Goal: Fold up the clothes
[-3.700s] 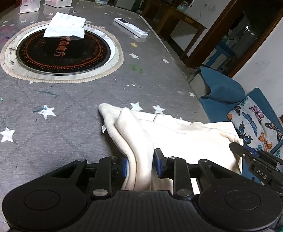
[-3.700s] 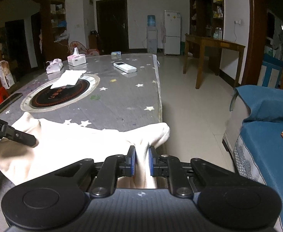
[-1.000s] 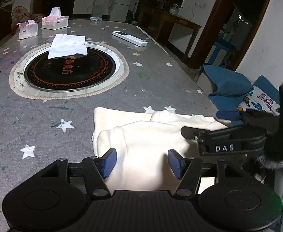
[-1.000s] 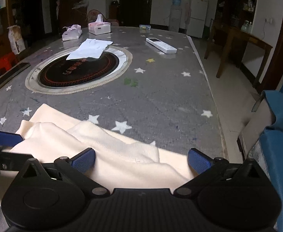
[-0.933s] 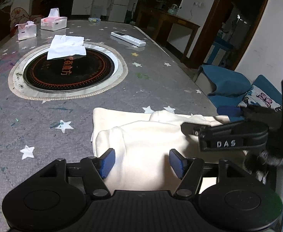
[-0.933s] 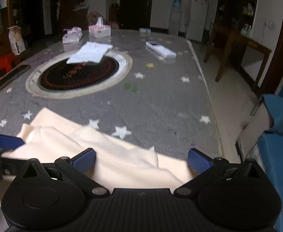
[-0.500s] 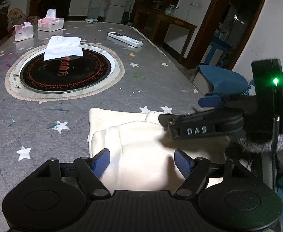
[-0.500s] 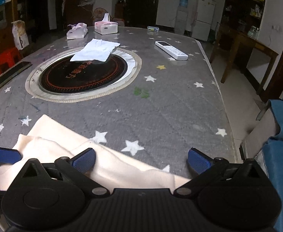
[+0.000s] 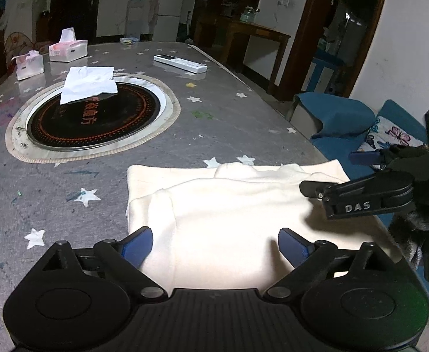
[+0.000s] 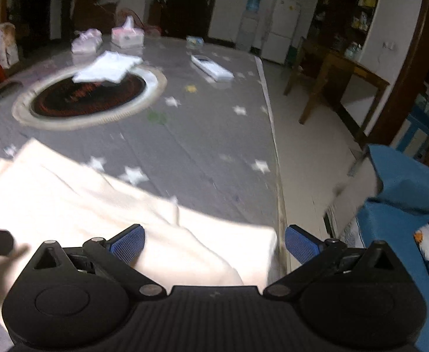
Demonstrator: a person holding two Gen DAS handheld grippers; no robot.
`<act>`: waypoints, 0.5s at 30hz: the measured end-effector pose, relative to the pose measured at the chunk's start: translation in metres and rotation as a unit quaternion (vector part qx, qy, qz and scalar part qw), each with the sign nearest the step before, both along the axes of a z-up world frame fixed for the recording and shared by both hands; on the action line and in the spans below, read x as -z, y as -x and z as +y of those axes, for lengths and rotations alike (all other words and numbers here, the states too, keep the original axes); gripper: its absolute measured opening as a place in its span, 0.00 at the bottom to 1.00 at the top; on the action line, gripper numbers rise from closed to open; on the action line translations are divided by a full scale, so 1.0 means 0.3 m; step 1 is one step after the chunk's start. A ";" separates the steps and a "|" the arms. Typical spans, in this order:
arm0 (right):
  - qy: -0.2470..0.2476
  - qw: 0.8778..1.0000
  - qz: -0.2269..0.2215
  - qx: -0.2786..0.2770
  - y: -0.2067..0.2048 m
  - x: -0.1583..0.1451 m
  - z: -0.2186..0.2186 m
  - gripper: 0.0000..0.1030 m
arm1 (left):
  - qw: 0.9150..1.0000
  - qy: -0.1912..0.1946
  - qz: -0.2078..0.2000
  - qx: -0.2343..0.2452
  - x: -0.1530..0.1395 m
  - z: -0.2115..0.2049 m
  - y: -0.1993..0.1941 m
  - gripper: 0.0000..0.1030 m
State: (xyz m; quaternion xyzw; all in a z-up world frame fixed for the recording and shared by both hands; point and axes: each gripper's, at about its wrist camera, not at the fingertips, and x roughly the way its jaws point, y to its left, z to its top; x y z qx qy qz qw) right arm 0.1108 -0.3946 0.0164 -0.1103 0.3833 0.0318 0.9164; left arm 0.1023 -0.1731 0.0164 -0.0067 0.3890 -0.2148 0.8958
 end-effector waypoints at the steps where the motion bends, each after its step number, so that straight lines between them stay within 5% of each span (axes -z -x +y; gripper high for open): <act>1: -0.008 1.000 -0.002 0.002 -0.001 0.006 -0.007 1.00 | 1.000 -0.002 -0.001 0.002 0.002 -0.003 0.002 0.95; 5: -0.030 1.000 -0.006 0.008 -0.021 0.011 -0.025 1.00 | 1.000 -0.012 -0.006 0.006 0.006 -0.012 0.008 0.96; 15: 0.014 0.999 -0.031 0.041 0.037 0.010 -0.093 1.00 | 0.999 -0.038 -0.024 -0.002 -0.002 -0.007 0.037 0.97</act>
